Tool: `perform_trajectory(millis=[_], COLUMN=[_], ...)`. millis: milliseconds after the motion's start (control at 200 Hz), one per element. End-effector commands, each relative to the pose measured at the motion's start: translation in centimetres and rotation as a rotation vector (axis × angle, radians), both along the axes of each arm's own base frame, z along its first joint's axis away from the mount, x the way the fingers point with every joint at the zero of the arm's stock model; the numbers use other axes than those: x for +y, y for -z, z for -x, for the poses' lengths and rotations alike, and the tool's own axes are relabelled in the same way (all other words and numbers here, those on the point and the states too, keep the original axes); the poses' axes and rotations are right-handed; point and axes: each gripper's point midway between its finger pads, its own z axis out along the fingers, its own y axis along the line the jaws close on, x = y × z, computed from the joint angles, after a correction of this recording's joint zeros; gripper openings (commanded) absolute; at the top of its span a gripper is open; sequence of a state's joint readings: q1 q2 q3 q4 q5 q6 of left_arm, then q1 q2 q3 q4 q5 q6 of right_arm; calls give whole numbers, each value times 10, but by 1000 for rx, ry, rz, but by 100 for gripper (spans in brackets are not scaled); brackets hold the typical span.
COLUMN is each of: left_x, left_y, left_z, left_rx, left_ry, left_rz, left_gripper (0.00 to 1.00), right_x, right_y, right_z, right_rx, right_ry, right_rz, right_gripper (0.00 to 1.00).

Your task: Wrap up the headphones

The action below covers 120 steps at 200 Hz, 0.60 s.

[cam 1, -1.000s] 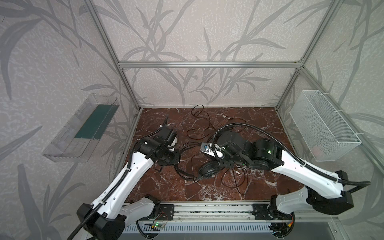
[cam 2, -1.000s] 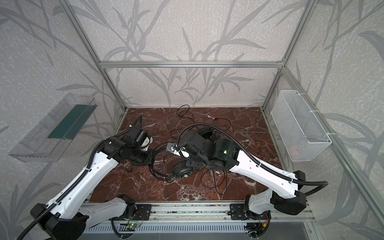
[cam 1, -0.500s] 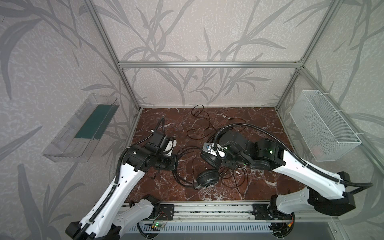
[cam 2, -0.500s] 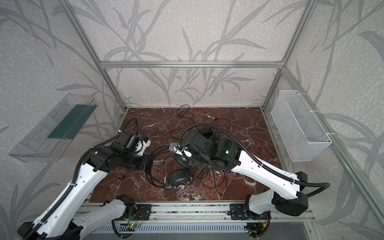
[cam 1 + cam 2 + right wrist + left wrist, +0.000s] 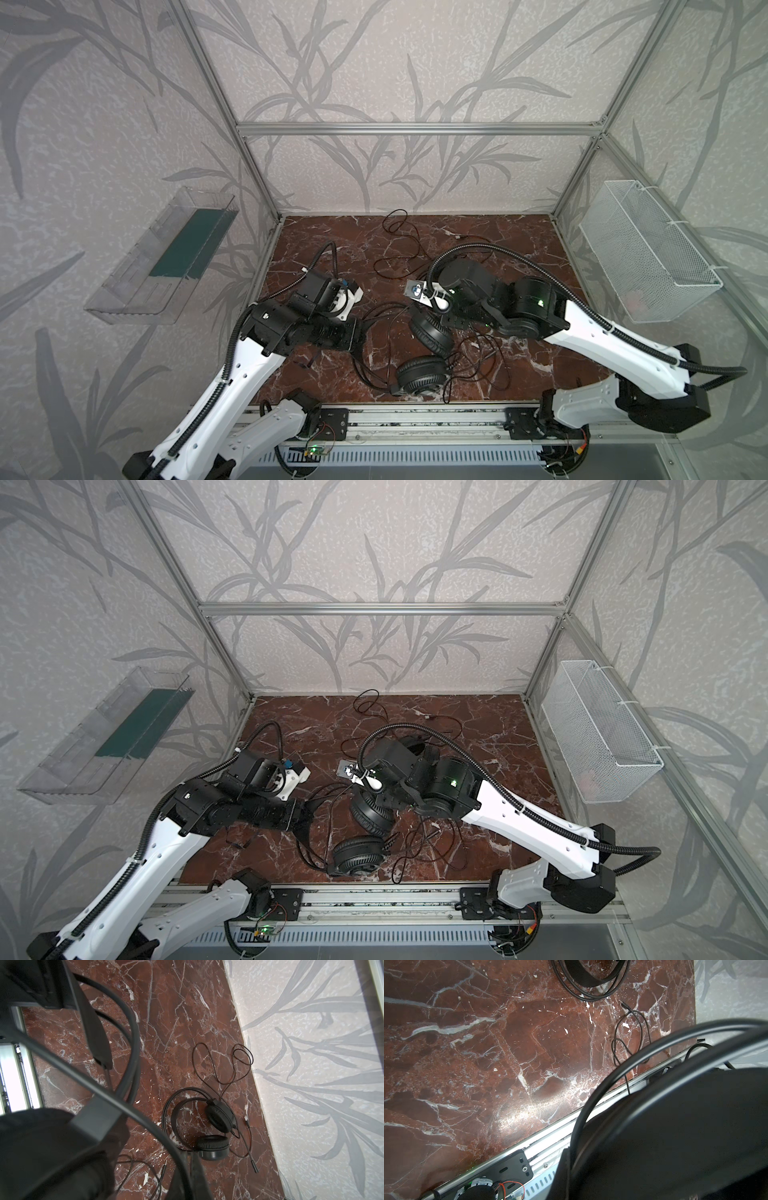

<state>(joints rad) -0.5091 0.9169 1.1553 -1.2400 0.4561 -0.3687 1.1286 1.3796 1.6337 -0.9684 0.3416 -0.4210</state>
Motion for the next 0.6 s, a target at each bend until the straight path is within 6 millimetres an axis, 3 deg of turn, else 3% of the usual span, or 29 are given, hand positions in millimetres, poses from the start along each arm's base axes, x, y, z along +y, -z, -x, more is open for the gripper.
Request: perform_trajectory(millis=[0,195,480,500,595], left_x=[-15,-26,-37,-37,-38], left_y=[-32,-70,-86,-88,-101], left_z=[8,20,26,26,27], left_rx=[-87,-162,-157,-161,-196], left_ry=[73,137,175,174,168], left_rz=[135,275,370,378,418], left_gripper=[0,0,0,0,0], right_x=[-5,-13,-20,-27,-30], right_y=[-9,-5,2,3,7], right_z=[-14,-14,-23,-31,-36], right_rx=[-55,-43,10,10,21], right_ry=[47,65,111,144,179], right_rz=[-17,-53,-121,-128,-159], right_gripper=[9,31,36,36,41])
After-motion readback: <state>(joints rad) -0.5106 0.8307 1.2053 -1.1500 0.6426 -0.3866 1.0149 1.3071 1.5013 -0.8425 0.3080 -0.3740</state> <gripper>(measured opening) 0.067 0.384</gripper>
